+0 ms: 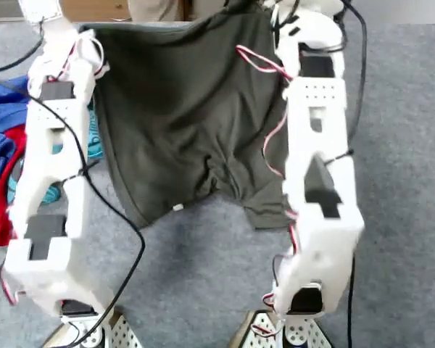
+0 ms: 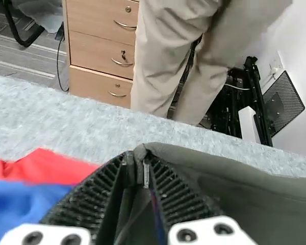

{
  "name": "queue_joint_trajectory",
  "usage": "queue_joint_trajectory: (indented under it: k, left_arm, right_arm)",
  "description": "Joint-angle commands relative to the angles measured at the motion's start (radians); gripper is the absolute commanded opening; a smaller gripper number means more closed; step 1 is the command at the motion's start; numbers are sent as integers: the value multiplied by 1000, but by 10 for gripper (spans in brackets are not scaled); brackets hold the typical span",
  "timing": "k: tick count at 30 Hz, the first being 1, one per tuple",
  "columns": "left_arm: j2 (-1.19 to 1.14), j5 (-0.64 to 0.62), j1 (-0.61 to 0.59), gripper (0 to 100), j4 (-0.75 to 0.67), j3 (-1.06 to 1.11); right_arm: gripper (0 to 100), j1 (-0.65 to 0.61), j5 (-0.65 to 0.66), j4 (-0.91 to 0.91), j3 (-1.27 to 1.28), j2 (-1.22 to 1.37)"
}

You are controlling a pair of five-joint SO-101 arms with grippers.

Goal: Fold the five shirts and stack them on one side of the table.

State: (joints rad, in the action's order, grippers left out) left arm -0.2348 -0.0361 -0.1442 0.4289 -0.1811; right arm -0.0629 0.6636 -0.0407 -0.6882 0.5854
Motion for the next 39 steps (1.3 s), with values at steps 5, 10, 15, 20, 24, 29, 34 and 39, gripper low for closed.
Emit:
queue_joint_trajectory:
  k: [5,10,15,20,24,29,34,39]
  left_arm:
    - [-136,-8,9,18,241,-431]
    - [-145,0,14,18,474,-499]
    - [-140,0,18,18,713,-499]
    - [-140,26,52,18,895,-499]
    - [-140,75,71,18,985,-497]
    - [-139,84,89,18,1106,-485]
    - [-85,72,146,18,1134,-281]
    - [217,72,190,18,950,140]
  right_arm:
    - [3,22,-9,-258,-750,372]
    - [3,27,-8,-473,-992,513]
    - [3,30,-12,-723,-978,458]
    - [3,24,-14,-1073,-980,361]
    - [3,35,-14,-1300,-980,303]
    - [3,25,-6,-1564,-978,243]
    - [3,48,-14,-1746,-978,197]
    - [3,97,-81,-1748,-974,148]
